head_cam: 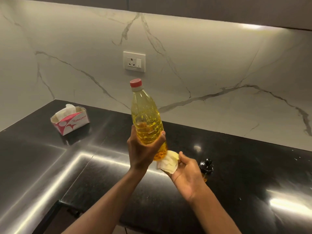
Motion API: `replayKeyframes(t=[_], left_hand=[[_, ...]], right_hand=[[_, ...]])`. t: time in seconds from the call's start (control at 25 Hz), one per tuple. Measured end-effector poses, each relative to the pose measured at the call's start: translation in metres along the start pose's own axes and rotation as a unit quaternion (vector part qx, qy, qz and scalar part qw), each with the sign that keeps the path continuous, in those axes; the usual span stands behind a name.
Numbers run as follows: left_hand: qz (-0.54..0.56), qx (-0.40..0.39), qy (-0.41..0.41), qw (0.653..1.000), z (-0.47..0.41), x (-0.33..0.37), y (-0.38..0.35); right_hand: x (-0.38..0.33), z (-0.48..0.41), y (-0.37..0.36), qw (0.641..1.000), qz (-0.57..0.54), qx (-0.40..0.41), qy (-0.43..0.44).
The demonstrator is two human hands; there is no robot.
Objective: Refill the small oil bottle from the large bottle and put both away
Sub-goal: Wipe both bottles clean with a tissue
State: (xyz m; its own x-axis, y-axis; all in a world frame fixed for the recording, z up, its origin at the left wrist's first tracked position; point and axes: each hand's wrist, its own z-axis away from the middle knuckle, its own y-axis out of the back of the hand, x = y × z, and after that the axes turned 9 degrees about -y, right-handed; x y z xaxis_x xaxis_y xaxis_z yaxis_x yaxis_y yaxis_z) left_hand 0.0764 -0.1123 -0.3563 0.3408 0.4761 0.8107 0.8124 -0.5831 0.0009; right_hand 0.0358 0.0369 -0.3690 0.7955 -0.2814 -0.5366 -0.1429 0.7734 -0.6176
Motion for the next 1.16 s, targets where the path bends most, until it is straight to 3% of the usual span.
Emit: replayKeyframes(t=[0.08, 0.16, 0.32, 0.4, 0.56, 0.6, 0.68, 0.76, 0.84, 0.88, 0.96, 1.08, 1.16], left_hand=[[0.002, -0.004, 0.004, 1.000, 0.005, -0.001, -0.006], [-0.006, 0.006, 0.024, 1.000, 0.009, 0.000, -0.013], [-0.012, 0.045, 0.055, 0.997, -0.001, -0.002, -0.017], [-0.013, 0.052, 0.057, 0.997, -0.005, -0.002, -0.016], [-0.006, 0.045, 0.053, 0.998, 0.000, 0.000, -0.015], [-0.008, 0.045, 0.051, 0.998, 0.001, 0.001, -0.015], [-0.009, 0.046, 0.054, 0.997, -0.004, 0.001, -0.014], [-0.004, 0.053, 0.057, 0.997, -0.009, 0.000, -0.012], [-0.005, 0.060, 0.064, 0.996, -0.009, -0.001, -0.009], [-0.005, 0.054, 0.067, 0.996, -0.008, -0.002, -0.008], [0.011, 0.045, 0.066, 0.997, -0.004, -0.001, -0.009], [0.030, 0.032, 0.062, 0.997, 0.002, 0.009, -0.018], [0.052, 0.014, 0.063, 0.997, 0.004, 0.017, -0.021]], right_hand=[[-0.002, 0.005, -0.016, 0.991, 0.093, 0.056, 0.079], [0.012, 0.009, -0.033, 0.941, 0.255, 0.103, 0.197], [0.078, -0.003, -0.010, 0.804, 0.464, 0.045, 0.369], [0.080, -0.009, 0.000, 0.776, 0.501, 0.031, 0.381], [0.016, -0.026, -0.019, 0.872, 0.394, 0.049, 0.285], [0.011, -0.027, -0.020, 0.881, 0.379, 0.047, 0.278], [0.030, -0.020, -0.015, 0.854, 0.415, 0.036, 0.310], [0.067, -0.009, -0.007, 0.793, 0.500, 0.038, 0.347], [0.070, -0.009, -0.009, 0.776, 0.517, 0.035, 0.361], [0.058, -0.013, -0.016, 0.787, 0.504, 0.039, 0.354], [0.022, -0.023, -0.025, 0.843, 0.438, 0.056, 0.308], [-0.029, -0.036, -0.023, 0.948, 0.298, 0.031, 0.103], [-0.027, -0.034, -0.015, 0.986, 0.161, -0.047, -0.008]])
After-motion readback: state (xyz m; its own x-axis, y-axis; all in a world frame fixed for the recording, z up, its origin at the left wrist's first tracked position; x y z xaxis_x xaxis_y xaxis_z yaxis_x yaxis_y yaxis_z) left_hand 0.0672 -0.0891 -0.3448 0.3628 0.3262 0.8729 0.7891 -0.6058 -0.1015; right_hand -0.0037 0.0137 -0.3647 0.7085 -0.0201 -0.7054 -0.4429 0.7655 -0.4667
